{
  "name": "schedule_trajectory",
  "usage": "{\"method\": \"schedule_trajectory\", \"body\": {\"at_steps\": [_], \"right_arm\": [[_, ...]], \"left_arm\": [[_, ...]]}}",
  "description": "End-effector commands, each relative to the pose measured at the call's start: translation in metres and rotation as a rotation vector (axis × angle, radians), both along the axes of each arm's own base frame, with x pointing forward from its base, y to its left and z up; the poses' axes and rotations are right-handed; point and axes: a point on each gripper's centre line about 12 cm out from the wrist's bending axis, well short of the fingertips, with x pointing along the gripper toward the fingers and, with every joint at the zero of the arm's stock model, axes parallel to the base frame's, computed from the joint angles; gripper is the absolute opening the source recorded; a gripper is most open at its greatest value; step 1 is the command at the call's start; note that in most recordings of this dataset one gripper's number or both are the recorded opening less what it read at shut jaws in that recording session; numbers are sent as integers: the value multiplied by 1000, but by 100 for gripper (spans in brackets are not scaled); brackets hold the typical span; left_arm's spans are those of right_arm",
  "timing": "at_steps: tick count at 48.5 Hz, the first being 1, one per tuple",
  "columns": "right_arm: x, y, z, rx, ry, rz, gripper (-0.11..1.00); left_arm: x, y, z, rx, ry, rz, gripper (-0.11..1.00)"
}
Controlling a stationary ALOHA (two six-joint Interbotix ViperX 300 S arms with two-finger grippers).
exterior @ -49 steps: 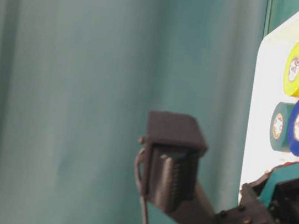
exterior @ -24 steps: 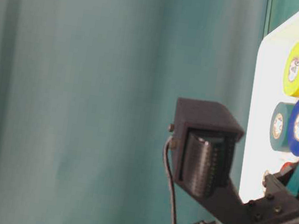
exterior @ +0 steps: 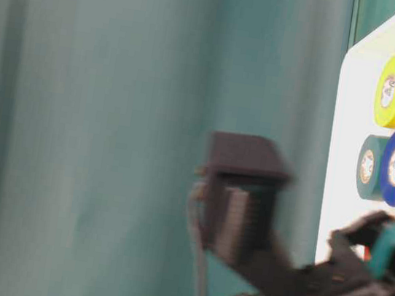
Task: Put the tape into the white case with the left arm.
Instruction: 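Lower and close the left gripper on the black roll's edge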
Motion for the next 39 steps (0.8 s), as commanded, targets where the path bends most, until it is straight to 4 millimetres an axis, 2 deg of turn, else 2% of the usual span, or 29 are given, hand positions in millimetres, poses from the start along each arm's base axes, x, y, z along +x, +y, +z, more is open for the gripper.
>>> {"method": "schedule_trajectory", "body": {"at_steps": [1, 13, 19, 24, 31, 39], "right_arm": [[2, 0, 6, -2, -20, 0, -9], [2, 0, 5, -3, -17, 0, -9], [2, 0, 5, -2, -18, 0, -9], [2, 0, 5, -2, -17, 0, -9], [2, 0, 5, -3, -18, 1, -9], [2, 0, 5, -2, -18, 0, -9]], "left_arm": [[4, 0, 43, -20, -99, 0, 25], [-2, 9, 83, -2, -152, -12, 25], [-2, 10, 93, 21, -144, -35, 25], [-1, 13, 93, 42, -139, -47, 25], [7, 35, 90, 69, -137, -18, 25], [24, 73, 89, 115, -147, 29, 25]]}}
